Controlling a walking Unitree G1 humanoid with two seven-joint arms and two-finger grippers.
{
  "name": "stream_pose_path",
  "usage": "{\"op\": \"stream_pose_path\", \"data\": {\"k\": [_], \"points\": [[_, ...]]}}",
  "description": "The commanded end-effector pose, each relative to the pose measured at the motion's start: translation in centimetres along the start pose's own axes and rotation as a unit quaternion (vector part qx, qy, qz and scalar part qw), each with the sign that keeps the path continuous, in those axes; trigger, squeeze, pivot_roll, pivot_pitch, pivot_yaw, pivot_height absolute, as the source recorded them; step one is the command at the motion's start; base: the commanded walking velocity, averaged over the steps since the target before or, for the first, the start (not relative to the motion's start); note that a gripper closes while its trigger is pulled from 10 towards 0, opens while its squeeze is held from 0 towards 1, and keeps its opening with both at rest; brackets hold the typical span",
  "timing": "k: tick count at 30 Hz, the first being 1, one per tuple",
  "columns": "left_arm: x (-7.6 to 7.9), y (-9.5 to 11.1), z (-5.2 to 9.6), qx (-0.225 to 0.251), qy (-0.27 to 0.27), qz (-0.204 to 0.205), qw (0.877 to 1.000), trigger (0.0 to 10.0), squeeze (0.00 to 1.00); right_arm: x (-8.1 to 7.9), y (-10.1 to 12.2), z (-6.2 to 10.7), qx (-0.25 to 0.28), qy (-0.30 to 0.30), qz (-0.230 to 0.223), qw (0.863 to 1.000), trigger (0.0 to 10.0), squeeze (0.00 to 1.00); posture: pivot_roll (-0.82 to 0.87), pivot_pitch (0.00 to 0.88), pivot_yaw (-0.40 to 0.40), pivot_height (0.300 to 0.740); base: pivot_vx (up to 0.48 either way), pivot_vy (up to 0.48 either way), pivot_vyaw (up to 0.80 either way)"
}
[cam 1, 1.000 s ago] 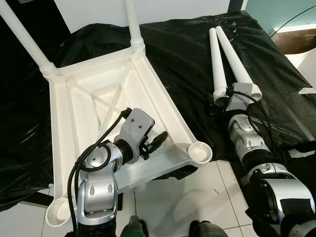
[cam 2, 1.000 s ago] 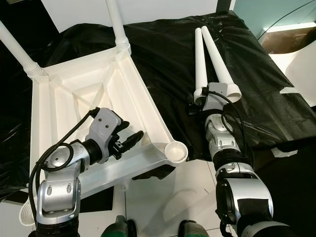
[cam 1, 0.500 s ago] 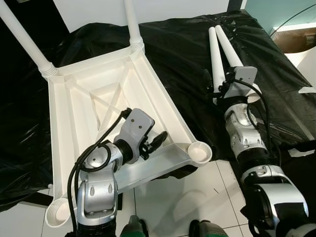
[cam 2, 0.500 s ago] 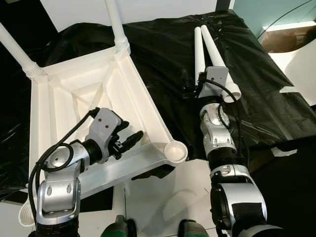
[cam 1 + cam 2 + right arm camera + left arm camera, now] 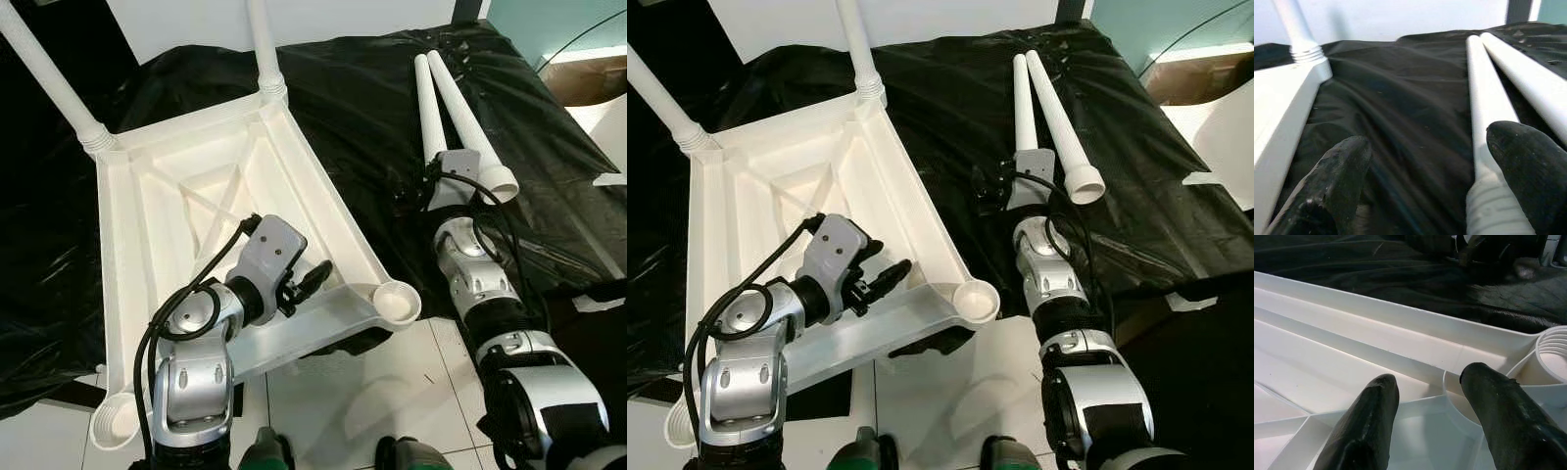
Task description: Building children table
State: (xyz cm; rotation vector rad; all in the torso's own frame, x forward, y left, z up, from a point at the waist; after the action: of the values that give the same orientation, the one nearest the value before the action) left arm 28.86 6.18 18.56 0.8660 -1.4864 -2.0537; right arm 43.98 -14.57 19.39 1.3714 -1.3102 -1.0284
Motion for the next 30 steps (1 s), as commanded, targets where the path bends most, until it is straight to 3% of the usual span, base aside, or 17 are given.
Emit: {"op": "stream_pose_path", "data": {"k": [1,17,25,30], "points": [[-1.7,0.2,0.1,0.012,0.12,0.029,0.992,10.0,0.0,0.5,-3.0,0.8,-0.056,-0.017,0.004,0.998,10.0,0.0,0.16,0.158,0.058,0.74,0.0,0.0,0.0],[-1.5,0.2,0.0,0.012,0.114,0.027,0.993,10.0,0.0,1.7,-5.0,1.7,-0.094,-0.049,-0.007,0.994,10.0,0.0,0.16,0.145,0.063,0.74,0.0,0.0,0.0],[-1.4,0.2,-0.1,0.012,0.112,0.026,0.993,10.0,0.0,2.0,-5.4,2.0,-0.1,-0.061,0.018,0.993,10.0,0.0,0.16,0.139,0.065,0.74,0.0,0.0,0.0],[-1.4,0.3,-0.1,0.013,0.111,0.027,0.993,10.0,0.0,1.8,-5.7,2.1,-0.105,-0.06,0.01,0.993,10.0,0.0,0.16,0.139,0.066,0.74,0.0,0.0,0.0]]}}
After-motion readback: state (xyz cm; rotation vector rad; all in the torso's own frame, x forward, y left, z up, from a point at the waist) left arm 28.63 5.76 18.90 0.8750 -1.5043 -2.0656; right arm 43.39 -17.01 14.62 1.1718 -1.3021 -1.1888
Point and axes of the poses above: a point about 5 cm out from each wrist's last joint towards the gripper, its own z axis pointing back from the gripper into the wrist, its own y axis along the axis of the wrist's last joint, x = y × z, the point moved 6 cm from there along -z, pointing out of the wrist towards the gripper
